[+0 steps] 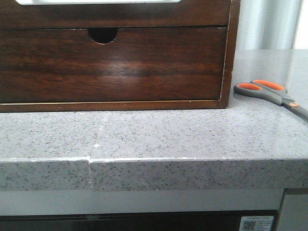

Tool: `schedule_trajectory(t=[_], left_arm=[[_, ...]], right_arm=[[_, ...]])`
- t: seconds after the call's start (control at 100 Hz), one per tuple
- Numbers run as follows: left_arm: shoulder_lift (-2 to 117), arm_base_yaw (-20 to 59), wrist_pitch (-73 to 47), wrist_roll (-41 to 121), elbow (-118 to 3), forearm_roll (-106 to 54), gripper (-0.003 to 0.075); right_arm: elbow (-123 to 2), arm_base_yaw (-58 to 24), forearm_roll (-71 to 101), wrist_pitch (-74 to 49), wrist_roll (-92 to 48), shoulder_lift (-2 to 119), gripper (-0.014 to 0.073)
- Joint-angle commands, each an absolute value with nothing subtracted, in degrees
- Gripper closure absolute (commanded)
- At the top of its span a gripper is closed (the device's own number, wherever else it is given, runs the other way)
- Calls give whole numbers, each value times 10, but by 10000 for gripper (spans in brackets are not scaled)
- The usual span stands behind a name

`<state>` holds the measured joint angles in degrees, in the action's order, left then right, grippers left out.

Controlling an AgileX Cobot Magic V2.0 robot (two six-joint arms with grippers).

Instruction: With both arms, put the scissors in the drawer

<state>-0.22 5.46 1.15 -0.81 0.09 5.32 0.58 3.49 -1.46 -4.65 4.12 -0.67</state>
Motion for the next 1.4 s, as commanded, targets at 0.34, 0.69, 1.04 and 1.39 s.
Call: schedule_trajectory(t=[0.34, 0.69, 1.04, 1.39], left_arm=[[33, 58, -15, -9, -107, 15, 742], [153, 58, 8, -9, -195, 25, 741], [248, 59, 106, -9, -195, 26, 384], [336, 115, 243, -9, -195, 256, 387]], right_arm=[[-73, 37, -16, -79, 37, 44, 635], [-158, 37, -16, -96, 37, 188, 635], [-158, 37, -16, -116, 37, 222, 635], [-158, 37, -16, -116, 37, 222, 635]])
